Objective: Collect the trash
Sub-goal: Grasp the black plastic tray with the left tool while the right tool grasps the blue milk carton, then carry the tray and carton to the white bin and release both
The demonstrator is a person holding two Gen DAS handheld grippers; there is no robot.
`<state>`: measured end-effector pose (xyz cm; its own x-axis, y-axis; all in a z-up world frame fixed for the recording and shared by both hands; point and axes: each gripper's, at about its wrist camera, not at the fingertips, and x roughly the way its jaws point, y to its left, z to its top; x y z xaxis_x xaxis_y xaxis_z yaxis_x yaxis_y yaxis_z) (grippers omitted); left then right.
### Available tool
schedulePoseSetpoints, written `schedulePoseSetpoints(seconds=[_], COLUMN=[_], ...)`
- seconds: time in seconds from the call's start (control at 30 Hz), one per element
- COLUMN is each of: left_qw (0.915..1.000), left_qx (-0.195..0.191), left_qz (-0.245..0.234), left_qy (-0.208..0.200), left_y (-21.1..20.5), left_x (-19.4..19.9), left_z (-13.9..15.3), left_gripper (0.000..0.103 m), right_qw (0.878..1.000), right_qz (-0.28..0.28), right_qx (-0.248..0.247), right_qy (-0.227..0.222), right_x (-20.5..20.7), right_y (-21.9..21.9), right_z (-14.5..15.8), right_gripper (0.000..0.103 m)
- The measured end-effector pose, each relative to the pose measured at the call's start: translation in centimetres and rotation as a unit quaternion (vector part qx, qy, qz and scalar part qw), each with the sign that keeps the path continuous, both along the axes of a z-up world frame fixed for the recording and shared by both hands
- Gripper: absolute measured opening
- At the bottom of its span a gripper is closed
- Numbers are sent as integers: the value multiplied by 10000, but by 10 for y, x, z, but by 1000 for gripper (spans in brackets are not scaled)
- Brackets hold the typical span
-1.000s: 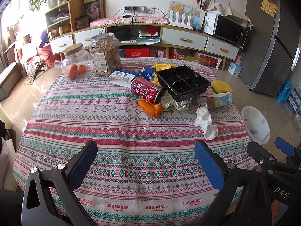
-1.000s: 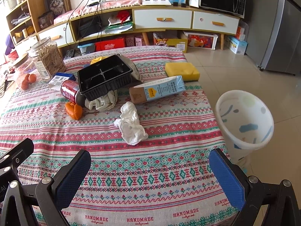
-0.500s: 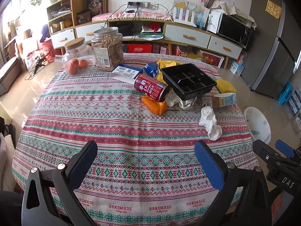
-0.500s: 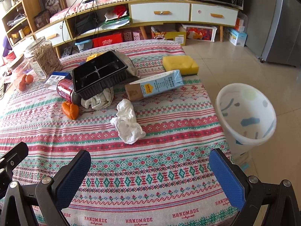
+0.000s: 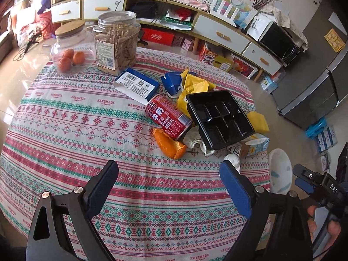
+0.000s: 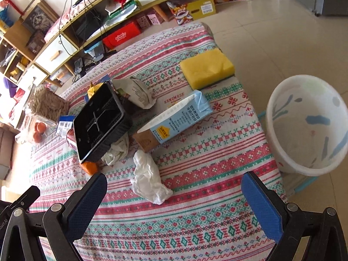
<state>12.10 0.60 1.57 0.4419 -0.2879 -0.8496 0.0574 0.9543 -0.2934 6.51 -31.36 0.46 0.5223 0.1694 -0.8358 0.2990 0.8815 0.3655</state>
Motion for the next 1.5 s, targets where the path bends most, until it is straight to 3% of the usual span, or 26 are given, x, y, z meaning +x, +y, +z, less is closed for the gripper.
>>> schedulePoseSetpoints(seconds=[0.27,0.33,0.63,0.8,0.9,1.03,1.17,1.3,1.5], left_qw=[9954,9937,9929,9947,9939,9950,9953,9960,9982], left_qx=[-687,-762,-597,-310,-356,-328,-367,-363,-305], left_qz=[292,247,-155,-333,-341,-414,-524,-569,-503], left_qy=[600,781,1014,923,991,849,726,593,127], left_y=[-11,-20,-71,-89,-91,-90,-89,-82,-60], left_x=[63,73,81,83,85,83,78,69,54], left_z=[-23,-34,-60,-67,-74,-73,-67,-56,-27], left_gripper=[89,77,49,28,15,6,4,4,4], right_qw=[9907,9853,9676,9671,9615,9551,9532,9541,9686], right_qz=[-608,-710,-1054,-1167,-1260,-1390,-1430,-1314,-985], right_qx=[1139,1456,2193,2149,2319,2478,2542,2608,2262], right_qy=[418,538,676,701,767,835,791,662,310], right_x=[58,63,80,95,102,108,107,96,85], right_y=[-43,-46,-47,-42,-42,-44,-44,-43,-38], right_z=[-37,-52,-81,-87,-97,-108,-110,-105,-80], right_gripper=[99,97,92,90,84,65,48,44,41])
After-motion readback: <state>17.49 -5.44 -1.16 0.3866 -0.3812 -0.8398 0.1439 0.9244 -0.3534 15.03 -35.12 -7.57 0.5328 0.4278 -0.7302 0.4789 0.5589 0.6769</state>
